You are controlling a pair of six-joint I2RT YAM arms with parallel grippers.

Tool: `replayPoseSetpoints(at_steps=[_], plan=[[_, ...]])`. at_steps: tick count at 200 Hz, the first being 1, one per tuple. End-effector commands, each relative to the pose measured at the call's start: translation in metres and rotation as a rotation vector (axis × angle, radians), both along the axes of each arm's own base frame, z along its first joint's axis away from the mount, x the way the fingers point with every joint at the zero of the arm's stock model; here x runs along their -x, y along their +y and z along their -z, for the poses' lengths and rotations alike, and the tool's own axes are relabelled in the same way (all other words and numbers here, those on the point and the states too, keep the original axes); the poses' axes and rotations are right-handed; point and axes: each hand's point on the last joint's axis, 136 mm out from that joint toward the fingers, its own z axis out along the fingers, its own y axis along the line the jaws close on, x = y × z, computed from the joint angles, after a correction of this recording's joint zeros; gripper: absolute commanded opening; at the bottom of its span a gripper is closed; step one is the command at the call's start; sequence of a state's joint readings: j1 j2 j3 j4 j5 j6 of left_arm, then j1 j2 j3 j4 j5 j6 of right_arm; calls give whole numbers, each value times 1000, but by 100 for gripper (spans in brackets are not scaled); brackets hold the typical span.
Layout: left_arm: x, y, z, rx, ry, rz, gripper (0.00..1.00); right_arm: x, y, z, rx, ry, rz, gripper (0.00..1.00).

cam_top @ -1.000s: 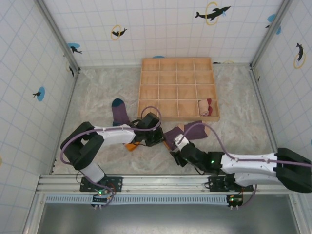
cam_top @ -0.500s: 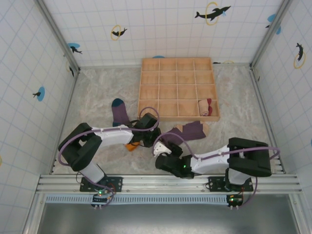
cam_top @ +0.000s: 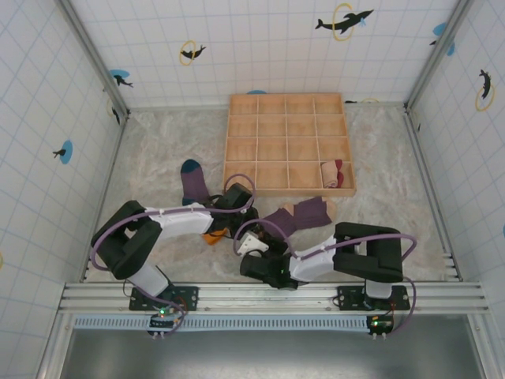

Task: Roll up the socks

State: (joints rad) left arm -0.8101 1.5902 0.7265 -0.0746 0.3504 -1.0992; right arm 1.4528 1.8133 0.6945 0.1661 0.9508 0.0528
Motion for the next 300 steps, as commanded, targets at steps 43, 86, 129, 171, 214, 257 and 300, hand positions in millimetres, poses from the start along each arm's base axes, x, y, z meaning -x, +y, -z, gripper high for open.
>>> replayPoseSetpoints(at_steps=[43, 86, 129, 171, 214, 257, 300], plan=[[3, 19, -4, -21, -1, -17, 51, 4, -13, 15, -112, 167, 12, 0], [-4, 19, -22, 2, -47, -23, 73, 15, -14, 24, -272, 392, -12, 0], [-15, 24, -45, 30, -160, -61, 74, 20, -19, 22, -482, 596, 3, 0], [-10, 20, -37, 62, -150, -39, 71, 23, -20, 13, -752, 842, 29, 0], [-10, 18, -34, 79, -172, -36, 66, 17, -34, -4, -1036, 986, 100, 0], [-4, 3, -31, 82, -193, 12, 58, 13, -54, -4, -1222, 1097, 238, 0], [2, -16, -26, 84, -199, 48, 55, 17, -73, 15, -1243, 1127, 379, 0]])
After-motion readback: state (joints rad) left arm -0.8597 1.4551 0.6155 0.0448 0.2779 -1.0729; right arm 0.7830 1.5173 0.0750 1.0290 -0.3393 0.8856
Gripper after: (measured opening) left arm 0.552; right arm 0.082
